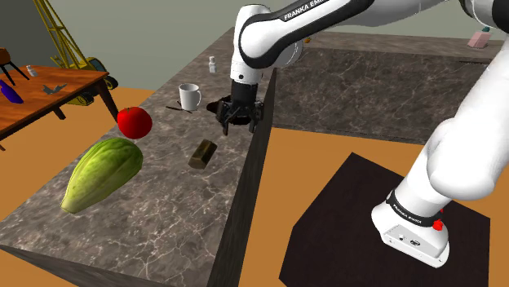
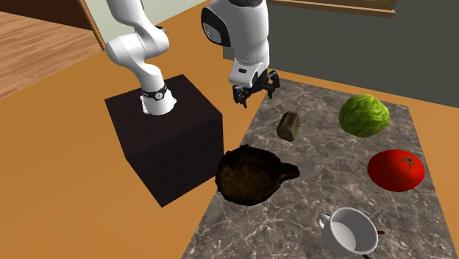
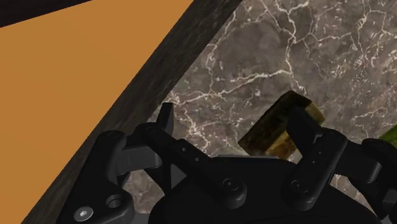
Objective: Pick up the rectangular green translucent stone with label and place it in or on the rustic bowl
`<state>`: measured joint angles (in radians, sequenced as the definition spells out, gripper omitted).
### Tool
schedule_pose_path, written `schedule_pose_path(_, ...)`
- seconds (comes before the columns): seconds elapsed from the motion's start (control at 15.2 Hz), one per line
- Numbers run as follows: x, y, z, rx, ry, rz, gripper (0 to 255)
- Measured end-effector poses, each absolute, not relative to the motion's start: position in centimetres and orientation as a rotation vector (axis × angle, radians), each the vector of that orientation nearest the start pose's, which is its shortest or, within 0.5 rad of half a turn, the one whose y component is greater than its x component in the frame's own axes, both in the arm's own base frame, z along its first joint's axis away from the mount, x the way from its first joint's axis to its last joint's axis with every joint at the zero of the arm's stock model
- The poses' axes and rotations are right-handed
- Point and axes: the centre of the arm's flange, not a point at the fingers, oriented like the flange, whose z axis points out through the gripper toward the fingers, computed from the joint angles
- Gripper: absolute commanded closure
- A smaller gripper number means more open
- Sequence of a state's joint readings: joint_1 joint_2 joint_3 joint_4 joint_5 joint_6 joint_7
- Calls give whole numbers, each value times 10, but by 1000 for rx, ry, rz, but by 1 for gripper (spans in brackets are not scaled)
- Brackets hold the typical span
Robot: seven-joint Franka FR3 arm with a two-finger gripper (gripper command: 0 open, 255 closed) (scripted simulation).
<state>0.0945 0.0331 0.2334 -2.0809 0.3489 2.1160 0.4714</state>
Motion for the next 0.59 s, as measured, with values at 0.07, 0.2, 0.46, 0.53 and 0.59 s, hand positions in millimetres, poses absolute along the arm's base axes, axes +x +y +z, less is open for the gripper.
schedule_pose_path(0.07, 529, 199, 413, -2798, 476, 169, 0)
schedule_pose_path(0.2, 548, 213, 405, -2761, 504, 168, 0)
schedule_pose_path(0.46, 583, 236, 393, -2687, 557, 168, 0)
schedule_pose_path(0.53, 591, 239, 390, -2672, 567, 168, 0)
schedule_pose_path(0.59, 596, 242, 387, -2665, 573, 168, 0)
